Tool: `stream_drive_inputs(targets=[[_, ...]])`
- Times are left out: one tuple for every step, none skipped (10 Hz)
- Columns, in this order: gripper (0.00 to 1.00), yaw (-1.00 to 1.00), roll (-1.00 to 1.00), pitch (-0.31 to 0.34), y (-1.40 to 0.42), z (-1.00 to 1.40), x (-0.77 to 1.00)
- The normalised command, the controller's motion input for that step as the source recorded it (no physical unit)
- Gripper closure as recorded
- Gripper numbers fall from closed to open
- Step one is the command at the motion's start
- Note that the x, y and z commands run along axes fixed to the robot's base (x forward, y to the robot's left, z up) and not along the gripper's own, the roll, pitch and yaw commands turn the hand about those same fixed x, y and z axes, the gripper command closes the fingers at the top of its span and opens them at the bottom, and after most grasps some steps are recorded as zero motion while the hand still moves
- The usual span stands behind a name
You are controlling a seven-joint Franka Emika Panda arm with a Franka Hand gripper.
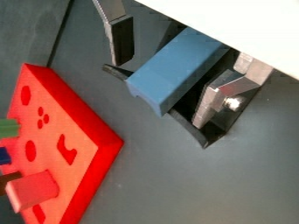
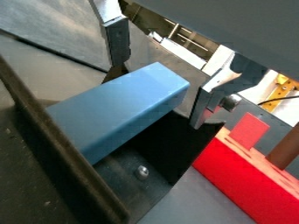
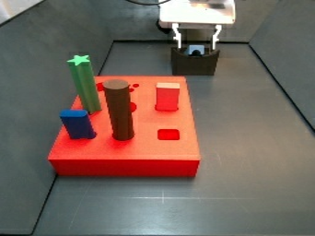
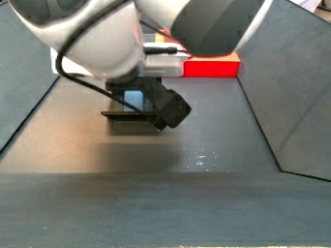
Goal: Pick up the arch object. Move up. Place the arch object on the fixture. Regrasp the arch object. Rotate the arch object. Move to above the board. Insert the arch object.
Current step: Regrasp the arch object.
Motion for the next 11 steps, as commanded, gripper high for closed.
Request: stream_drive_inputs(targets=[[0.00,0.05,0.00,-0.074,0.01,1.00,-0.01],[0.00,0.06,0.01,-0.052,0.00,1.00,-0.03],[0.00,0.07,0.03,-0.024,0.00,1.00,-0.03],[0.00,0.08,0.04,0.015,0.00,1.00,-0.04],[0.00,0.06,0.04,0.057,0.00,0.82,-0.04],[0.00,0.06,0.04,0.077,0.00,0.70,-0.03],[0.00,0.03,0.04,0.106,0.00,0.46,-0.03],[0.00,0.02,0.04,0.114,0.01,0.34,-0.03],[0.00,0.02,1.00,0.080,-0.81,0.70,-0.10],[0.00,0.02,1.00,0.076,-0.76,0.59,-0.09],[0.00,0.02,1.00,0.066,-0.63,0.46,-0.10]])
